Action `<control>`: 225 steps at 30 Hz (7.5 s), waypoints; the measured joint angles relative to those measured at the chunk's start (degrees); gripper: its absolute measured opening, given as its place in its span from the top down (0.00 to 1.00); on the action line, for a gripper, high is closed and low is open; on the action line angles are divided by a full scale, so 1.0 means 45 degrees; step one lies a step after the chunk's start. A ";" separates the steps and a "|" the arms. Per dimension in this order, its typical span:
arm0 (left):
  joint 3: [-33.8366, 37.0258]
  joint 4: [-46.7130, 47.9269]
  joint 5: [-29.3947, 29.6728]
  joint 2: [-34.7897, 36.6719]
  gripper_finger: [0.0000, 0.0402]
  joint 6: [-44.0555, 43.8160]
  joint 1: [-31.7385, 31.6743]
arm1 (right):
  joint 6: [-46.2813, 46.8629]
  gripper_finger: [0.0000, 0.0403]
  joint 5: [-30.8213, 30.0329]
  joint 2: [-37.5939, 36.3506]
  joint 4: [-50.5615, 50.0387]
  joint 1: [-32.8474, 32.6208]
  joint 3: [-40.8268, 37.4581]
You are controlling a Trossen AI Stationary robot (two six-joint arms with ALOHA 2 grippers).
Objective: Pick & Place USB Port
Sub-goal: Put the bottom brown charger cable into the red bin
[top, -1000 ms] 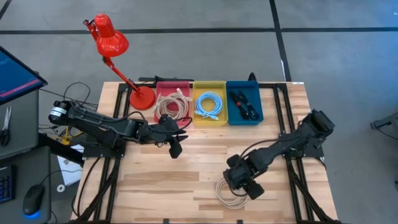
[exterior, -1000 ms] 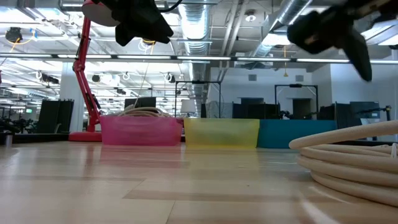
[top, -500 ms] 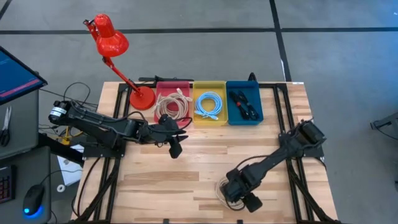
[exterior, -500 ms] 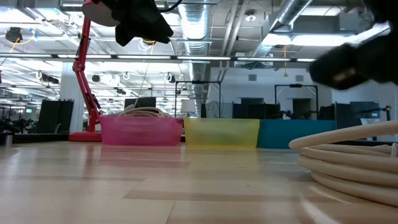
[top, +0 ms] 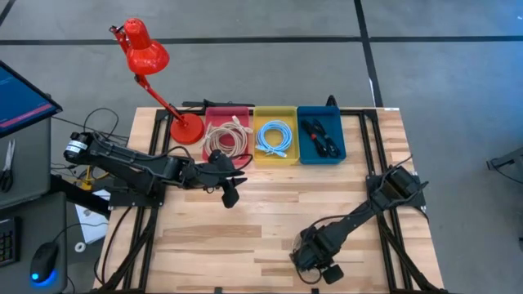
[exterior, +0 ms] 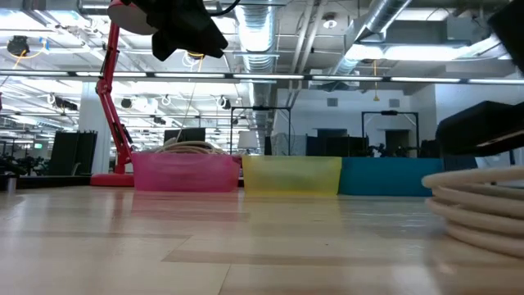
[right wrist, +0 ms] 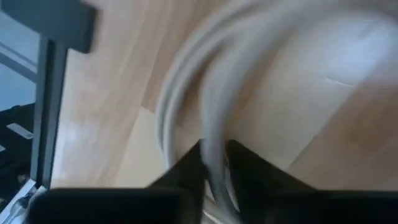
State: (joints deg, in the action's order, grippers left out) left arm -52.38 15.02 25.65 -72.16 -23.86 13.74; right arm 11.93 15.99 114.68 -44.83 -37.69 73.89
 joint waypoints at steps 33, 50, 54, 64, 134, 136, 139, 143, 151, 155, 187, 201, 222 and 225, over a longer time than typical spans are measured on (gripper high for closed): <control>0.0000 -0.1192 -0.3821 0.0102 0.74 -0.6228 -0.2365 | -0.0730 1.00 -0.6487 -0.7363 0.1215 0.5070 -0.0005; 0.0000 -0.4637 -0.9598 0.0010 0.74 -0.7815 -0.5100 | -0.2119 1.00 -0.7996 -0.6681 0.3328 0.5076 -0.0005; 0.0000 -0.4534 -0.9588 0.0002 0.74 -0.7808 -0.5276 | -0.2126 1.00 -0.8202 -0.6750 0.3375 0.5071 -0.0005; 0.0000 -0.4484 -0.9568 0.0000 0.74 -0.7767 -0.5634 | -0.2372 1.00 -0.8259 -0.6928 0.3402 0.5052 -0.0005; 0.0012 -0.7659 -0.9612 0.0002 0.74 -0.8476 -0.5270 | -0.4353 1.00 -0.9209 -0.7919 0.5884 0.5915 0.0000; 0.0010 -0.7663 -0.9612 0.0005 0.74 -0.8466 -0.5270 | -0.4344 1.00 -0.8848 -0.7919 0.5893 0.6060 0.0000; 0.0011 -0.7663 -0.9607 0.0005 0.74 -0.8284 -0.5275 | -0.4348 1.00 -0.8760 -0.7919 0.5871 0.6159 0.0000; 0.0010 -0.7658 -0.9607 0.0000 0.71 -0.7796 -0.5275 | -0.4348 1.00 -0.8754 -0.7919 0.5598 0.6164 0.0000; 0.0010 -0.7644 -0.9228 0.0000 0.52 -0.7767 -0.5419 | -0.4314 1.00 -0.8754 -0.7919 0.4642 0.6159 0.0000; 0.0010 -0.7644 -0.9225 0.0000 0.45 -0.7788 -0.5355 | -0.4357 1.00 -0.8754 -0.7919 0.4953 0.6227 0.0000; 0.0010 -0.7629 -0.8293 -0.0005 0.67 -0.7616 -0.5353 | -0.4649 1.00 -0.7552 -0.6639 0.6795 0.6917 -0.0005; 0.0010 -0.7639 -0.8474 -0.0005 0.91 -0.6985 -0.5353 | -0.4649 0.96 -0.7559 -0.6817 0.6816 0.6907 -0.0005; 0.0010 -0.7657 -0.8730 -0.0005 0.97 -0.6788 -0.5353 | -0.4059 0.85 -0.7604 -0.7571 0.4183 0.6219 0.1280; 0.0010 -0.7572 -0.8714 -0.0005 0.97 -0.6659 -0.5431 | -0.3315 0.85 -0.7564 -0.7887 0.2668 0.6069 0.2086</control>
State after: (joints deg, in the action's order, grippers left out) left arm -52.34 -19.05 -13.56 -72.18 -53.82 -10.70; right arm -2.99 -18.04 79.19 -32.82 -10.39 83.27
